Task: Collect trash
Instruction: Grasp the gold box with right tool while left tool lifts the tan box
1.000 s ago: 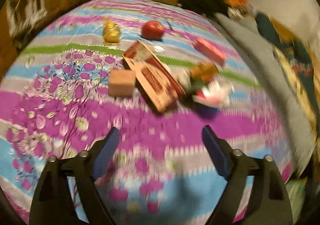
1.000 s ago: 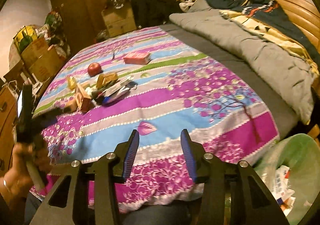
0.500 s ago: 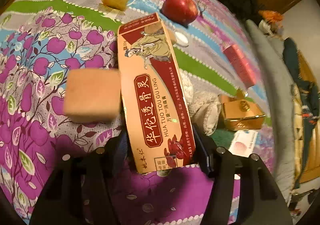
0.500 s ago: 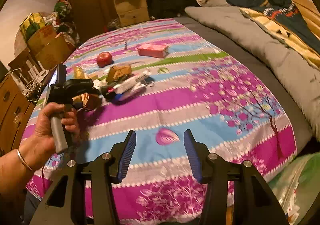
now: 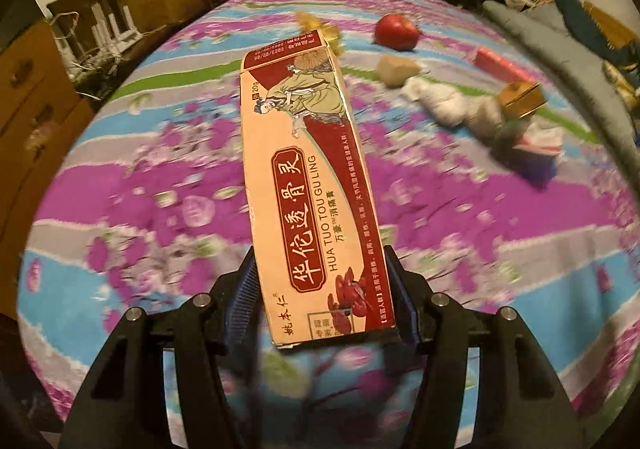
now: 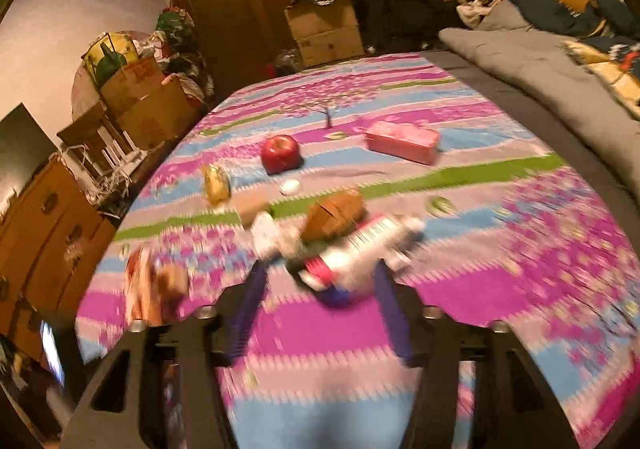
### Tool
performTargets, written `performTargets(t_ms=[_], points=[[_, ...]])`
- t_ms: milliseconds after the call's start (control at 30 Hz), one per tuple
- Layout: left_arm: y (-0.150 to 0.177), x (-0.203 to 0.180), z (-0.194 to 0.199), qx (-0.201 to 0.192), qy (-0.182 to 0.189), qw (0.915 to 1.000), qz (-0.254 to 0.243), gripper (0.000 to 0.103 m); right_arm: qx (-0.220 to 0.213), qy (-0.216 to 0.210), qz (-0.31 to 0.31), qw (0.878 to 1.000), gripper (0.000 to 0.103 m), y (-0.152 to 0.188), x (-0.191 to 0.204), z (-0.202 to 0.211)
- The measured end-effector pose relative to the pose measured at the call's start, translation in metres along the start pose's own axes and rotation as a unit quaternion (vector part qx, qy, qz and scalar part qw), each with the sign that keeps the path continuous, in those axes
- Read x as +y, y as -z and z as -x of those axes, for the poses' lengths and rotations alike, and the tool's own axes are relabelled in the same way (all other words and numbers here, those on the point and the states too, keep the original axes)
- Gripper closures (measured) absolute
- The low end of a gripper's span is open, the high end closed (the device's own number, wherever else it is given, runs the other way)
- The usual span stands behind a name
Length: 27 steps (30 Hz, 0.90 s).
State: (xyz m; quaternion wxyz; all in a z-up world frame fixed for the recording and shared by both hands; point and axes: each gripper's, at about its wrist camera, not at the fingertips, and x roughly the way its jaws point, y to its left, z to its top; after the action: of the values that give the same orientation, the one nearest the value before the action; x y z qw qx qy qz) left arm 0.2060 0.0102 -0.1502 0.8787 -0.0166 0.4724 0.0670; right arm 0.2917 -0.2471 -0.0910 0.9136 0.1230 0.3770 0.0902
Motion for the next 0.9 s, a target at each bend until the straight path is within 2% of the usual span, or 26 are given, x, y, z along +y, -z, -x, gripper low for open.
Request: performTargets(t_ms=[100, 167, 300, 333, 400, 433, 467, 567, 633, 767, 900], points=[[-0.004, 0.016, -0.005, 0.010, -0.006, 0.9999, 0.009, 0.046, 0.028, -0.007, -0.023, 0.999, 0.032, -0.022, 0.003, -0.052], [-0.007, 0.017, -0.010, 0.013, -0.013, 0.9998, -0.005, 0.046, 0.040, 0.011, -0.040, 0.998, 0.032, -0.030, 0.001, -0.079], [-0.012, 0.017, -0.019, 0.015, -0.022, 0.9996, -0.009, 0.045, 0.059, 0.016, -0.108, 0.992, 0.033, -0.042, -0.013, -0.124], [-0.011, 0.017, -0.021, 0.019, -0.020, 0.9996, -0.004, 0.045, 0.064, 0.014, -0.119, 0.991, 0.036, -0.042, -0.015, -0.133], [-0.012, 0.016, -0.023, 0.016, -0.022, 0.9996, 0.001, 0.044, 0.073, 0.017, -0.124, 0.989, 0.050, -0.044, -0.014, -0.148], [-0.012, 0.015, -0.023, 0.013, -0.024, 0.9996, -0.004, 0.044, 0.077, 0.021, -0.120, 0.990, 0.062, -0.043, -0.012, -0.156], [-0.011, 0.014, -0.024, 0.011, -0.024, 0.9996, -0.007, 0.044, 0.081, 0.023, -0.115, 0.990, 0.064, -0.042, -0.011, -0.161], [-0.010, 0.018, -0.024, 0.008, -0.011, 0.9999, 0.001, 0.046, 0.070, 0.019, -0.105, 0.992, 0.067, -0.039, -0.009, -0.158], [-0.010, 0.019, -0.024, 0.006, -0.006, 1.0000, 0.003, 0.046, 0.046, 0.002, -0.100, 0.994, 0.067, -0.039, -0.006, -0.141], [-0.008, 0.023, -0.021, 0.008, 0.002, 0.9999, 0.008, 0.047, -0.001, -0.028, -0.053, 0.998, 0.067, -0.036, 0.018, -0.089], [-0.003, 0.026, -0.012, 0.006, 0.003, 1.0000, 0.004, 0.048, -0.011, -0.063, -0.004, 0.998, 0.067, -0.013, 0.048, -0.037]])
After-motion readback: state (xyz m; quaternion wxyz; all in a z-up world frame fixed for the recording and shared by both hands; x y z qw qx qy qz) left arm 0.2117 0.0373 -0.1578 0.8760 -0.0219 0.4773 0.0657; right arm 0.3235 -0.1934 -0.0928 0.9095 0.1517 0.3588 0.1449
